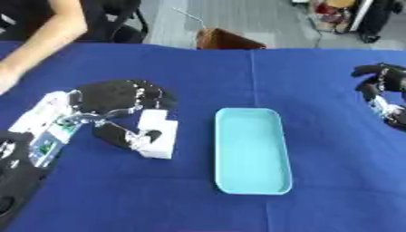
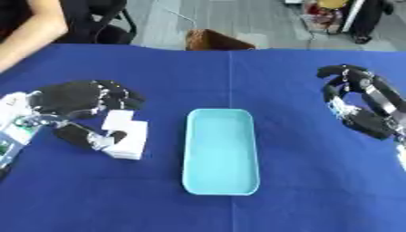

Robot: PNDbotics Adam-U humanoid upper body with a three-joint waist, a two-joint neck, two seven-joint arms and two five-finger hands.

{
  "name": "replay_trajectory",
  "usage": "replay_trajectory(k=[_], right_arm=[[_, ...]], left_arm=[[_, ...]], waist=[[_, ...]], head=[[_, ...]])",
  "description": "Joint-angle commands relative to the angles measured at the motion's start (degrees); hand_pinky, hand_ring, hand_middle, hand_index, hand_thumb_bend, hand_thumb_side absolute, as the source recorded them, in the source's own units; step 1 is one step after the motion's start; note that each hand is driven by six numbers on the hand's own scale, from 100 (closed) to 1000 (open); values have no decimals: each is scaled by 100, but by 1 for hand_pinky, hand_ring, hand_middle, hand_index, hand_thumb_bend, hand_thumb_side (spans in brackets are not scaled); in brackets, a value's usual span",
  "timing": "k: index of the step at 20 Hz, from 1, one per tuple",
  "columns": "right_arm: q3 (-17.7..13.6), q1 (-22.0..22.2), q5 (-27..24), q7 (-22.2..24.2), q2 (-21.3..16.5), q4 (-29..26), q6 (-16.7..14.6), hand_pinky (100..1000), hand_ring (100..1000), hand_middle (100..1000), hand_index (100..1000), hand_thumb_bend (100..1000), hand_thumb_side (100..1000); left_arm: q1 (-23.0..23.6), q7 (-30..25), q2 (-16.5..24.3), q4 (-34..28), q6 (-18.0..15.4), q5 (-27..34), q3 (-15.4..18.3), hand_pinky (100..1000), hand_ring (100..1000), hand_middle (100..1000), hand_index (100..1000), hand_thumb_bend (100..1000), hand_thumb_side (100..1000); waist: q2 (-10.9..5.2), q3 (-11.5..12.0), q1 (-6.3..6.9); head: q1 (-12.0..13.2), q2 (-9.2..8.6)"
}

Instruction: Pick up objects on the table and place them in the box.

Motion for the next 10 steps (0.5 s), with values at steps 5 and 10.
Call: replay_trajectory(k=[5,10], right_arm=[[-43,-97,-44,11,-137,-130,-3,488,669,774,889,100,729],[-52,-86,-49,2,-145,-133,0,488,669,775,889,100,729]], left_arm=[[15,-631,-177,217,-245,1415,-239,100,100,100,200,100,342],[56,-851,-239,213,-252,2126,-222,100,100,100,100,100,278]], waist=[[-58,-1,-6],[-49,18,-12]], head=[[45,-54],[27,-39]])
